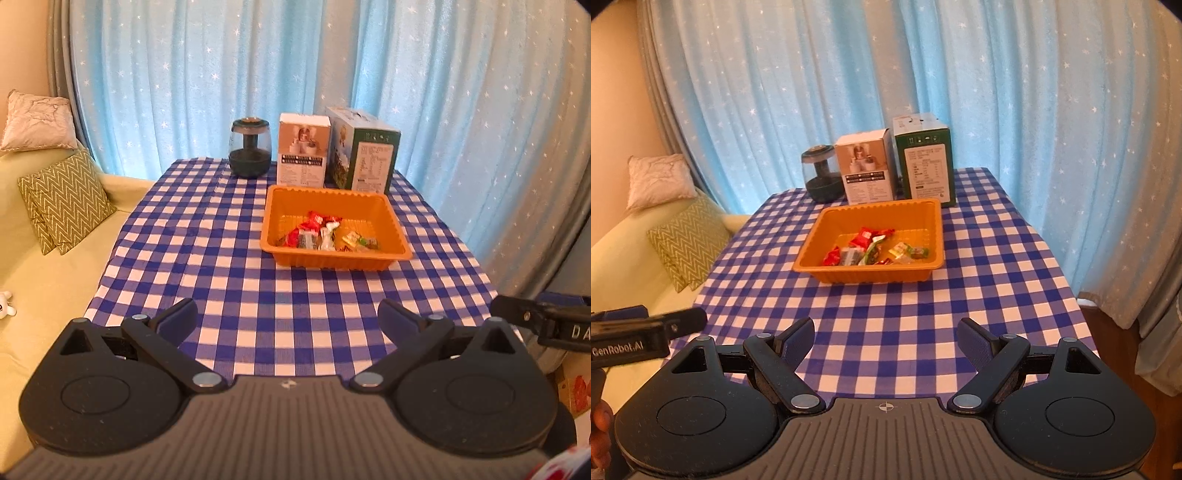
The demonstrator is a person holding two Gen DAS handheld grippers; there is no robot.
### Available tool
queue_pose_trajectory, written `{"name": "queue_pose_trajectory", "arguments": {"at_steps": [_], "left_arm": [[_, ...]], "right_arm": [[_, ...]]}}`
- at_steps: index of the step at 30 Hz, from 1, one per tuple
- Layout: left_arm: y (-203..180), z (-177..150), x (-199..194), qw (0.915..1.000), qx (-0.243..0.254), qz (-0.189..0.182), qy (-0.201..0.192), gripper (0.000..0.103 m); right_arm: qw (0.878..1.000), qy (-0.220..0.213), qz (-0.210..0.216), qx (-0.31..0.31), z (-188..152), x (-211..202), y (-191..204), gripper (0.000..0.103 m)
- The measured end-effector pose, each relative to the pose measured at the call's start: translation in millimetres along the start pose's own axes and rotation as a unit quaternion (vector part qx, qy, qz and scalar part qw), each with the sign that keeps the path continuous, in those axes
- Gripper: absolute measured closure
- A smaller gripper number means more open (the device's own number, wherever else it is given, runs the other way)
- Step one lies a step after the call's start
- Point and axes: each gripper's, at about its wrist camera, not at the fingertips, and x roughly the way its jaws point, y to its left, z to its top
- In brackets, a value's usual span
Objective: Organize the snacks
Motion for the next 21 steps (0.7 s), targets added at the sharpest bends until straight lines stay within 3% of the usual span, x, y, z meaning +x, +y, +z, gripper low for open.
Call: {"name": "queue_pose_trajectory", "arguments": {"at_steps": [21], "left_arm": [[0.4,-17.9,-8.8,0.9999,0.004,-0.004,0.010,0.000]], "right_arm": [[0.999,0.001,-0.012,-0.034,-15.8,-18.0,11.2,0.019]]}}
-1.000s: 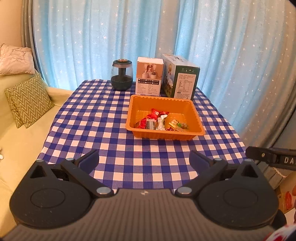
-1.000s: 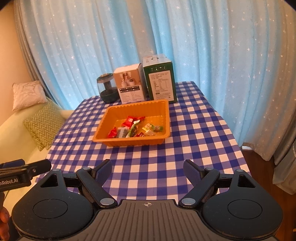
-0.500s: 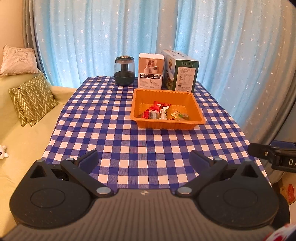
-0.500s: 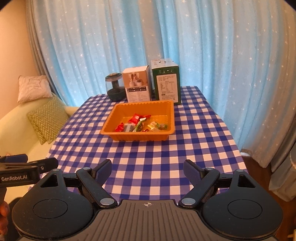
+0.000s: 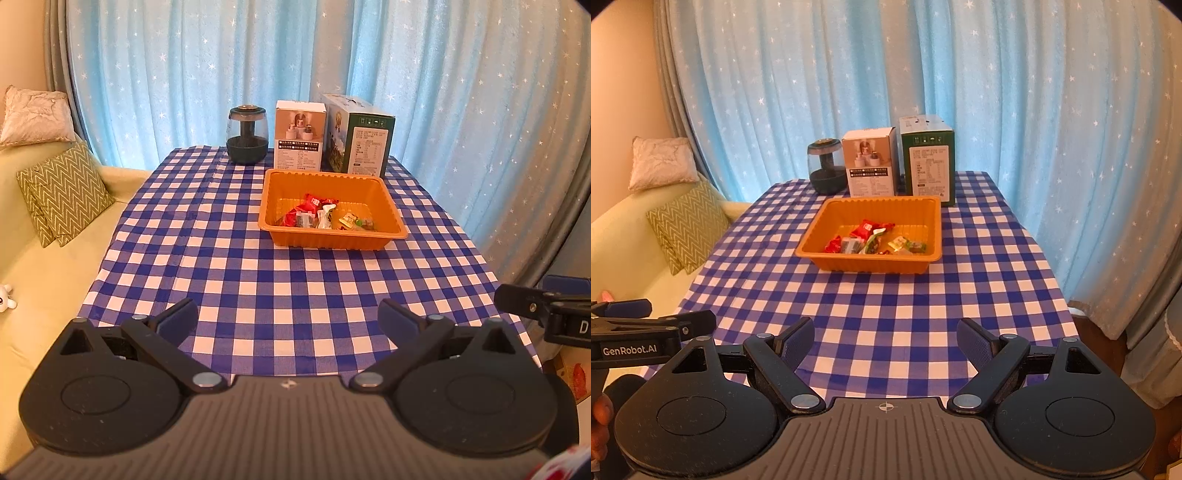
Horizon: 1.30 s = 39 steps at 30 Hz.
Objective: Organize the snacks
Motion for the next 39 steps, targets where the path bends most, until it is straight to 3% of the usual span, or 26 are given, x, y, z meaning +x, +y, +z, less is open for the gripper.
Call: {"name": "queue_pose_trajectory", "arguments": {"at_steps": [39], "left_arm": [[-3.3,1.6,-1.1,1.0000,0.004,-0.008,-0.003,0.000]], "right_arm": [[1.000,0.005,0.000,-0.001,-5.0,5.7,2.3,0.019]]}}
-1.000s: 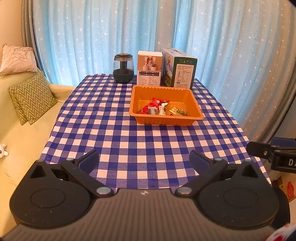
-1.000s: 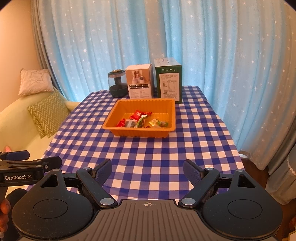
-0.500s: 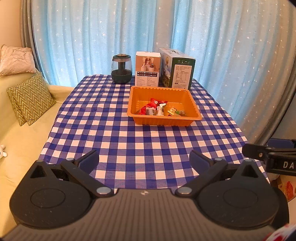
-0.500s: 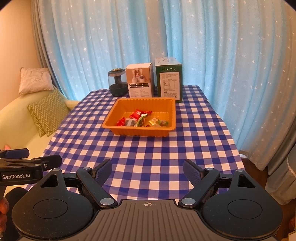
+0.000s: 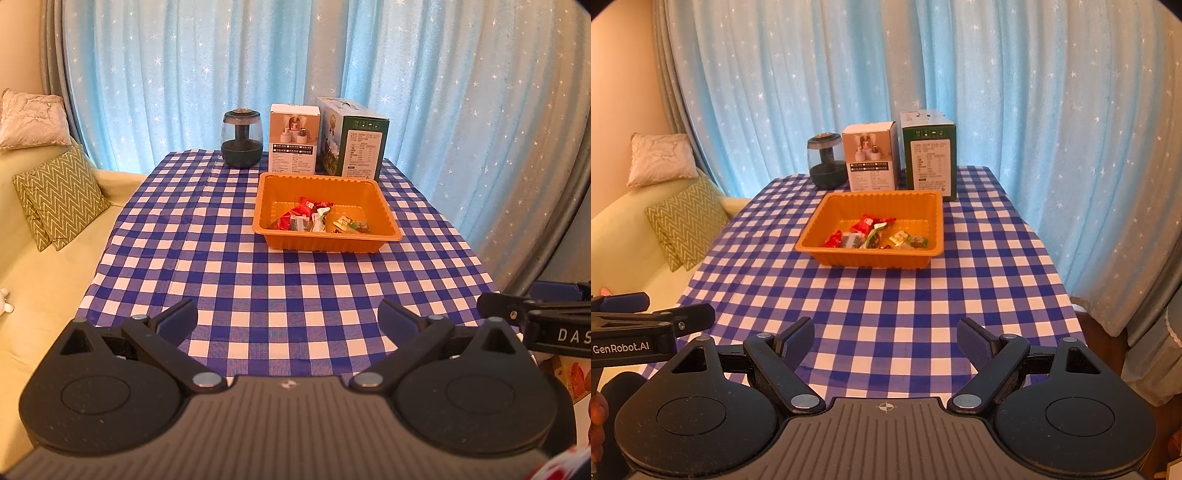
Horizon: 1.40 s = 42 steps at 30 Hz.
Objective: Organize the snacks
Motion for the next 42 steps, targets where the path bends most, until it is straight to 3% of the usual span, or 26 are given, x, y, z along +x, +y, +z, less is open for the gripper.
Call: {"name": "queue_pose_trajectory", "arguments": {"at_steps": [42], "left_arm": [[-4.1,0.6,2.3,1.0000,0.002,-0.002,0.000,0.000]], "right_arm": [[1.000,0.005,0.001,0.007,-7.7,4.9,-0.7,0.019]]}}
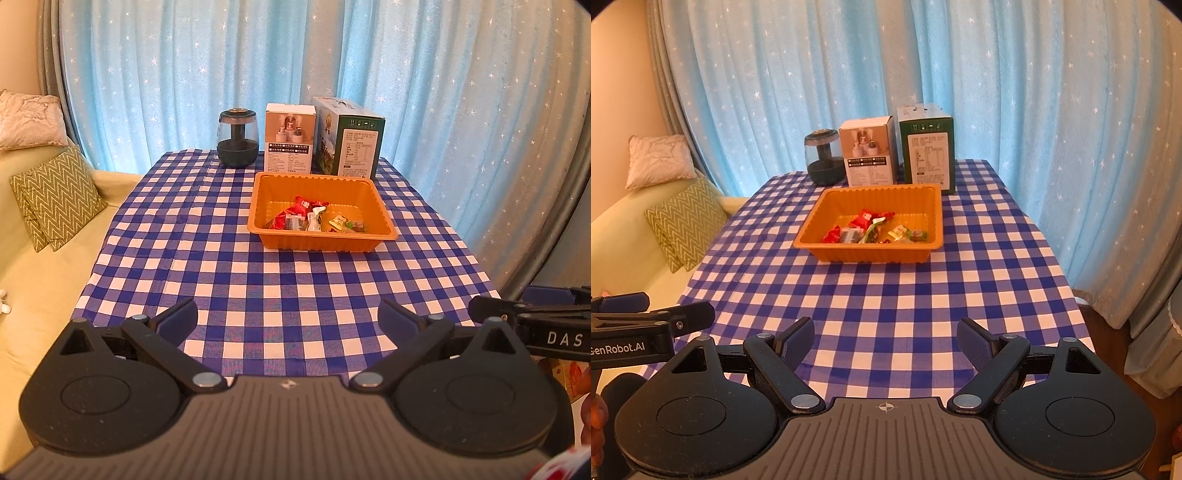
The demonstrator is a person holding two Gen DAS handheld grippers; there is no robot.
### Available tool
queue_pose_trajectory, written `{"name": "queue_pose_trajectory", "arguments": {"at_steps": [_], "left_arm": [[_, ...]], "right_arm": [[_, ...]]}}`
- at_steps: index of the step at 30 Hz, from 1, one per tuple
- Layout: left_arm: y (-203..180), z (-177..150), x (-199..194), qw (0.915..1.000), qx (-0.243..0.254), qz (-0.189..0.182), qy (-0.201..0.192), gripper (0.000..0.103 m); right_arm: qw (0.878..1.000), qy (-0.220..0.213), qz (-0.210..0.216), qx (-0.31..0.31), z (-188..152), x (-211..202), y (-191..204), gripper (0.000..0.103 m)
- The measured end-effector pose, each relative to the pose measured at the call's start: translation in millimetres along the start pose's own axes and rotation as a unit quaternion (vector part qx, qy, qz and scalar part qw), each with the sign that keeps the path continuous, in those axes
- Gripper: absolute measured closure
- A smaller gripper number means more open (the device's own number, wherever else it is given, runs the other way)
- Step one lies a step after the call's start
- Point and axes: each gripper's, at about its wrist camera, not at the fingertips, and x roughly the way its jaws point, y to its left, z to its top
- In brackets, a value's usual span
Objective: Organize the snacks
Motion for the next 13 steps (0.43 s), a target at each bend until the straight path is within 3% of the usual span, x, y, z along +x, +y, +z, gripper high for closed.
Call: {"name": "queue_pose_trajectory", "arguments": {"at_steps": [13], "left_arm": [[0.1,0.1,0.7,1.0000,0.000,0.000,-0.001,0.000]], "right_arm": [[1.000,0.002,-0.001,0.003,-1.8,1.4,0.0,0.019]]}}
